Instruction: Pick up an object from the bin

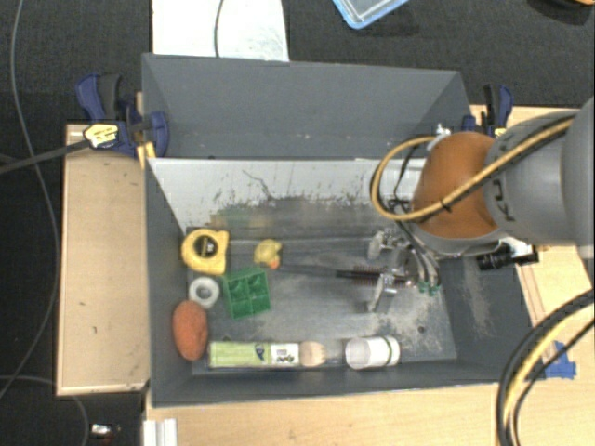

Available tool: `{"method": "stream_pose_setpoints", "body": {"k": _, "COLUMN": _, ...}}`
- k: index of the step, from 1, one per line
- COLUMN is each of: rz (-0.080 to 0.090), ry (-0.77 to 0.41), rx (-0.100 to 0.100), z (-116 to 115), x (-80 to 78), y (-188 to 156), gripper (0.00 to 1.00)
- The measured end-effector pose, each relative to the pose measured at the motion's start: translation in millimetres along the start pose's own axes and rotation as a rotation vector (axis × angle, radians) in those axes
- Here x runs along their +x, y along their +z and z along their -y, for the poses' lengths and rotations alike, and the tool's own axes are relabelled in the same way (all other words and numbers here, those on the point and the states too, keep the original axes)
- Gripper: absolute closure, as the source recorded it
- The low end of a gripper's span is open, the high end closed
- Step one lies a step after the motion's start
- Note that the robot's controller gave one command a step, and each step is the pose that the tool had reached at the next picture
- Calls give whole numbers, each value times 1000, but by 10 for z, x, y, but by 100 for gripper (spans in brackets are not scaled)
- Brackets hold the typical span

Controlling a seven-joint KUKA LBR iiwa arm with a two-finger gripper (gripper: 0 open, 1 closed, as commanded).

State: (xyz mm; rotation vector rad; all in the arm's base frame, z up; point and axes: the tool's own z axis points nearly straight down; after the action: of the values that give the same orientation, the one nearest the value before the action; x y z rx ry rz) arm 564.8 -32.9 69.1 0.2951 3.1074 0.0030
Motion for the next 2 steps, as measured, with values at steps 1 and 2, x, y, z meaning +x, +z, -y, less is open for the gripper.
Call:
{"method": "stream_pose_setpoints", "body": {"k": 1, "rz": -9, "ry": -61, "rx": 0, "z": -198, "x": 105, "y": -14, "gripper": 100}}
{"method": "stream_pose_setpoints", "body": {"k": 2, "rz": -9, "ry": -62, "rx": 0, "z": -198, "x": 105, "y": -14, "gripper": 100}}
